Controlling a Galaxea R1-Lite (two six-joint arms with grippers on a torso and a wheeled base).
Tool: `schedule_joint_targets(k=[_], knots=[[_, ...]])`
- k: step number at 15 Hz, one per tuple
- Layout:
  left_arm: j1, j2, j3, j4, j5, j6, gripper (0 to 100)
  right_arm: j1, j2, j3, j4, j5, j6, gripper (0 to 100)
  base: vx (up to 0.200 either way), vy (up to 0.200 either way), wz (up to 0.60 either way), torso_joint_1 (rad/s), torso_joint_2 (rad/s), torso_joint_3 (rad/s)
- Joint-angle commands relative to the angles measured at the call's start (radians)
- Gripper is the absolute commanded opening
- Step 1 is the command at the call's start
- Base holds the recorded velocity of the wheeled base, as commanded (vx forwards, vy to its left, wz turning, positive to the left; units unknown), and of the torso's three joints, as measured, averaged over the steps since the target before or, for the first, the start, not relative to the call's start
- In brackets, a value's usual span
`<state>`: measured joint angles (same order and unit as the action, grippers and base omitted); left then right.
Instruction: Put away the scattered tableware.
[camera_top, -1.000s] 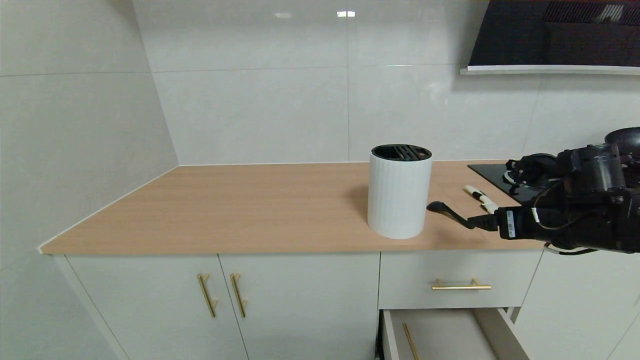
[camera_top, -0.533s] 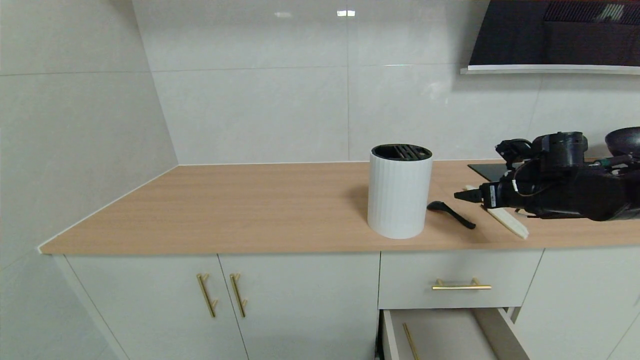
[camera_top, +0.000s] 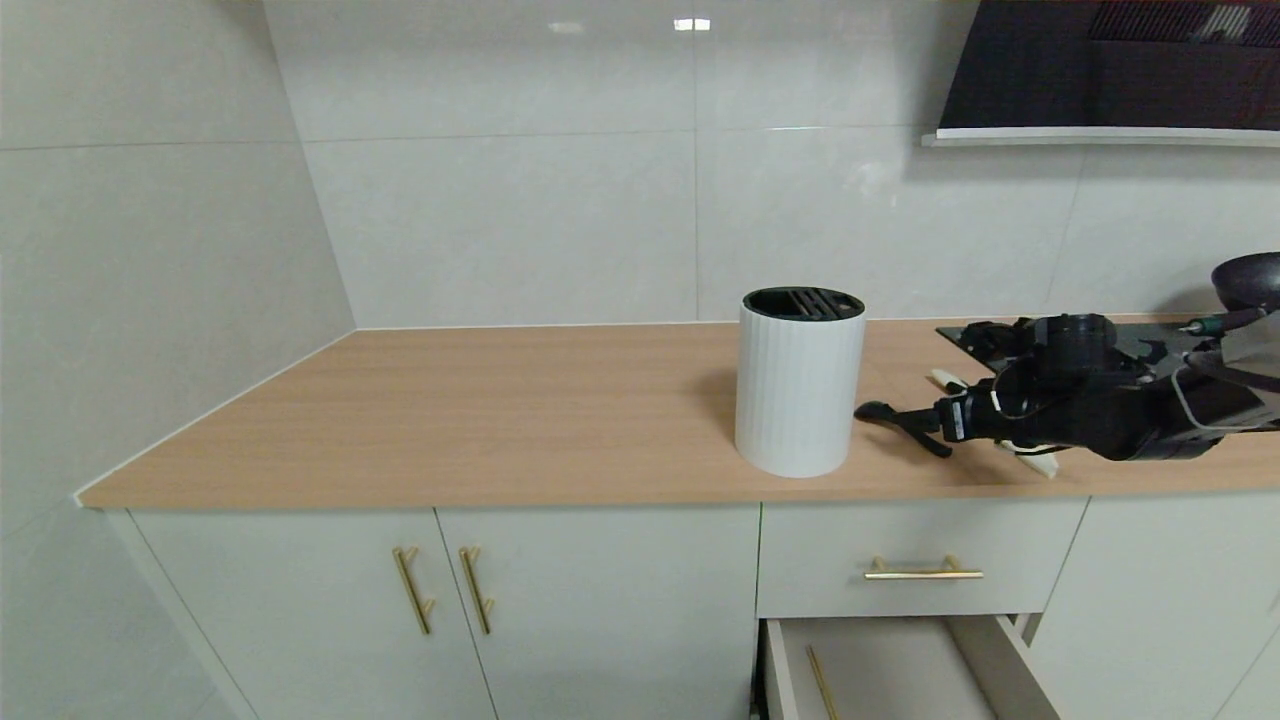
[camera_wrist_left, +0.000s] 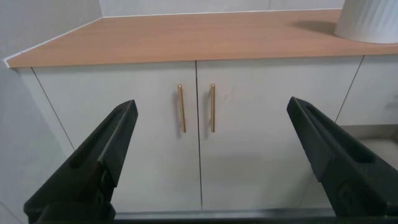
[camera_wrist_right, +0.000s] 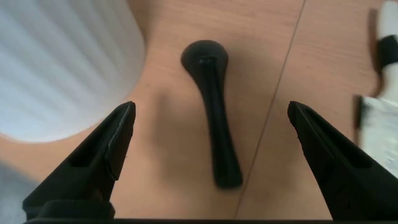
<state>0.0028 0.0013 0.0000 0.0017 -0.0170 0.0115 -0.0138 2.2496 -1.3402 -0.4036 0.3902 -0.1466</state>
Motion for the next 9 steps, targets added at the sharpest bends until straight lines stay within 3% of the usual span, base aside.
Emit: schedule_joint_targets(k=[1,9], knots=[[0.000,0.000,0.000,0.000,0.000,0.001,100,0.000,0.062,-0.005,-0.015,-0.001,-0.001,100,0.000,0.000,0.00,0.000,0.00,0.000],[0.000,0.000,0.000,0.000,0.000,0.001,100,0.000,0.120,-0.048,-0.041,-0.010,0.005,100,0.000,0.000,0.00,0.000,0.00,0.000]])
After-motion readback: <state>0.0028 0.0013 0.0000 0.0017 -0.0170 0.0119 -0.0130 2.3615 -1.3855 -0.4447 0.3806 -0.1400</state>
